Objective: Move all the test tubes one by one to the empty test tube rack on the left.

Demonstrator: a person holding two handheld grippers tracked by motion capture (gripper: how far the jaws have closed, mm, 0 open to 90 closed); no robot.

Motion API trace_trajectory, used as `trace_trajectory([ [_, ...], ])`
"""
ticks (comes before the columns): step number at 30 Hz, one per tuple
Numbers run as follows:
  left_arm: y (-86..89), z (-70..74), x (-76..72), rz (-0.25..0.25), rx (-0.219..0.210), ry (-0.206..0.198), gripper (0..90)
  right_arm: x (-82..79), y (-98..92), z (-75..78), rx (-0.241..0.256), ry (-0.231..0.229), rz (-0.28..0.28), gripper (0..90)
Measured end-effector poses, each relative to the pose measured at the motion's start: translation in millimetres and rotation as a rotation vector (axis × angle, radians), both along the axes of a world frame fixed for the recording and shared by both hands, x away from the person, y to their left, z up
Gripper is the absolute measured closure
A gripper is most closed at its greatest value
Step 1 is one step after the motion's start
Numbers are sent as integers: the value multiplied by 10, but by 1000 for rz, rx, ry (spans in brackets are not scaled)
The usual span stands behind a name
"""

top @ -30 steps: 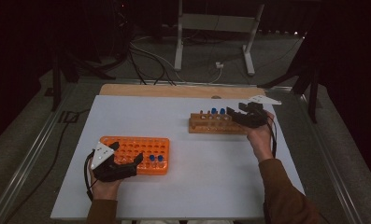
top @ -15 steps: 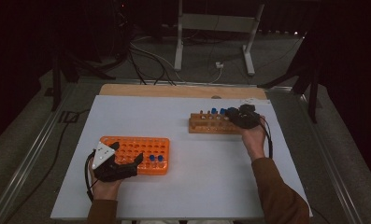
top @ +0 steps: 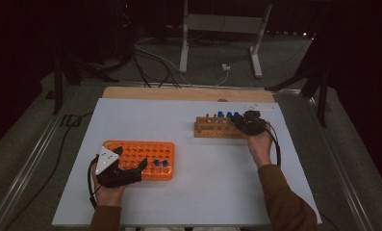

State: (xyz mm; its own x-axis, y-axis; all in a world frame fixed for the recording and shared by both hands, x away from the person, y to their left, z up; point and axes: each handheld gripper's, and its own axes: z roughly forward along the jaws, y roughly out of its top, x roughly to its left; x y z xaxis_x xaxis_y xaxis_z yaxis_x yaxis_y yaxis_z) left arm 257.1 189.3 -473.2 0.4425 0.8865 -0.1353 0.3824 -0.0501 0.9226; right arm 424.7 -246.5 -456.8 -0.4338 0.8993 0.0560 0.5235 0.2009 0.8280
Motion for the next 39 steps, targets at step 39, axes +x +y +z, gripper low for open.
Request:
trace_trajectory([
  [39,-9,-22,14,-4,-16,15,8,-346,-25,651,27,-170,66,770],
])
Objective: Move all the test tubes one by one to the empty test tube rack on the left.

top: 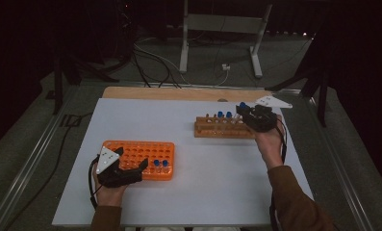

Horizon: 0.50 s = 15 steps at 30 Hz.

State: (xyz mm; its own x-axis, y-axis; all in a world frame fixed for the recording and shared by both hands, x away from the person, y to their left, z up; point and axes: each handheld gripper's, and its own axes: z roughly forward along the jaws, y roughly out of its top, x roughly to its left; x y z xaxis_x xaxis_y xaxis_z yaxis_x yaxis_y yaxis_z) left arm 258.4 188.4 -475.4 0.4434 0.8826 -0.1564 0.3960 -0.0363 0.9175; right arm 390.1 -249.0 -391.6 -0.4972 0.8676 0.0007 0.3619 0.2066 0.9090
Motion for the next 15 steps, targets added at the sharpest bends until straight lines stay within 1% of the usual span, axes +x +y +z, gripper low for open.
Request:
trace_trajectory([
  [8,-14,5,2,-5,11,1,9,-104,144,-6,1,5,48,770],
  [14,-15,9,6,1,12,-3,9,-173,343,-16,0,15,103,770],
  [15,-15,9,8,2,13,-4,12,-185,388,-24,-8,16,114,770],
])
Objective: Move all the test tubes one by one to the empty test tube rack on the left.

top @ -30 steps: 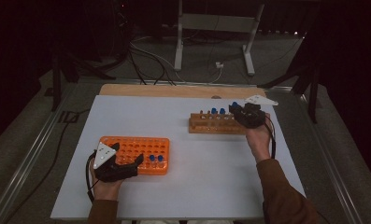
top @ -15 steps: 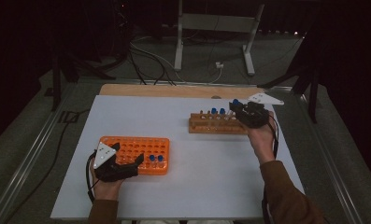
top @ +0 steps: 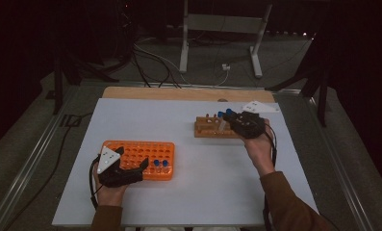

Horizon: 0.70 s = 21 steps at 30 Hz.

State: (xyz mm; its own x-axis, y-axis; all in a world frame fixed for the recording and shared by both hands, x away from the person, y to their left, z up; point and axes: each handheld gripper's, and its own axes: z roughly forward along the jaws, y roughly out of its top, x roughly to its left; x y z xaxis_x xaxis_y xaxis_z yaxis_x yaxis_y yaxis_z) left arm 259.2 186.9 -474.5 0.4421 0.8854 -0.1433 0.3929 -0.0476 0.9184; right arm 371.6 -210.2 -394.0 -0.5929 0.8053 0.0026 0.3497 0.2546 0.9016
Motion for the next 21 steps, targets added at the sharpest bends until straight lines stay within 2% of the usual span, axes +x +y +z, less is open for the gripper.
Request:
trace_trajectory([
  [7,-2,6,1,18,9,-9,16,-57,311,-47,-19,8,70,770],
  [12,1,31,-12,51,3,-35,47,-90,491,-46,-13,11,108,770],
  [16,-22,56,-12,47,5,-44,62,-128,638,-36,-9,11,142,770],
  [21,-72,106,-27,31,36,-61,79,-187,825,-14,7,13,189,770],
])
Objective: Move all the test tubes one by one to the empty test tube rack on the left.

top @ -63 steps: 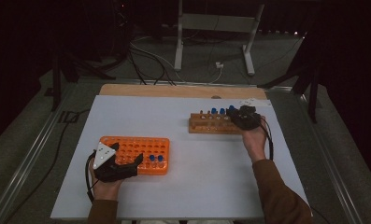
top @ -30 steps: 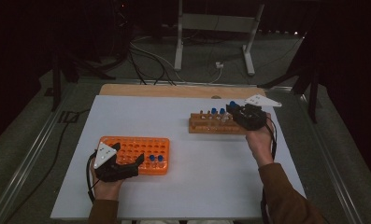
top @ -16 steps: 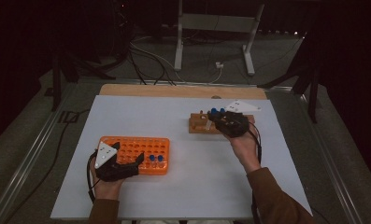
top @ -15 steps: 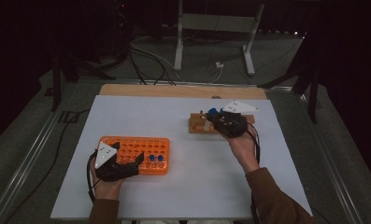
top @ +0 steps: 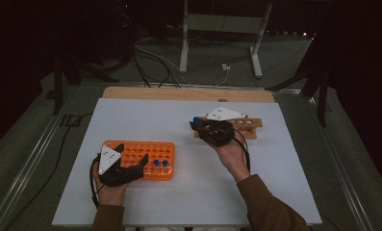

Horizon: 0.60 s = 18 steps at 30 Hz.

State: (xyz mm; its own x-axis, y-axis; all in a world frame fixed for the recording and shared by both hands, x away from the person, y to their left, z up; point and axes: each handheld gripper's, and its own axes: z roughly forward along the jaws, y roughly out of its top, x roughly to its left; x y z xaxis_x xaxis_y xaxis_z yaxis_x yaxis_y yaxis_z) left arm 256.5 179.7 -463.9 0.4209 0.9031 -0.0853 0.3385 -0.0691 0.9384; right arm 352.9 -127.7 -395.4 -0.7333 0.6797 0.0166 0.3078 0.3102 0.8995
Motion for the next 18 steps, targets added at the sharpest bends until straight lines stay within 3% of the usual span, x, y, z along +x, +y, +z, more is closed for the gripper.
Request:
trace_trajectory([
  [7,-89,56,-1,-23,35,-13,88,-68,238,7,-5,16,59,769],
  [18,-167,163,-41,-85,15,-69,298,-211,677,64,-2,32,166,769],
])
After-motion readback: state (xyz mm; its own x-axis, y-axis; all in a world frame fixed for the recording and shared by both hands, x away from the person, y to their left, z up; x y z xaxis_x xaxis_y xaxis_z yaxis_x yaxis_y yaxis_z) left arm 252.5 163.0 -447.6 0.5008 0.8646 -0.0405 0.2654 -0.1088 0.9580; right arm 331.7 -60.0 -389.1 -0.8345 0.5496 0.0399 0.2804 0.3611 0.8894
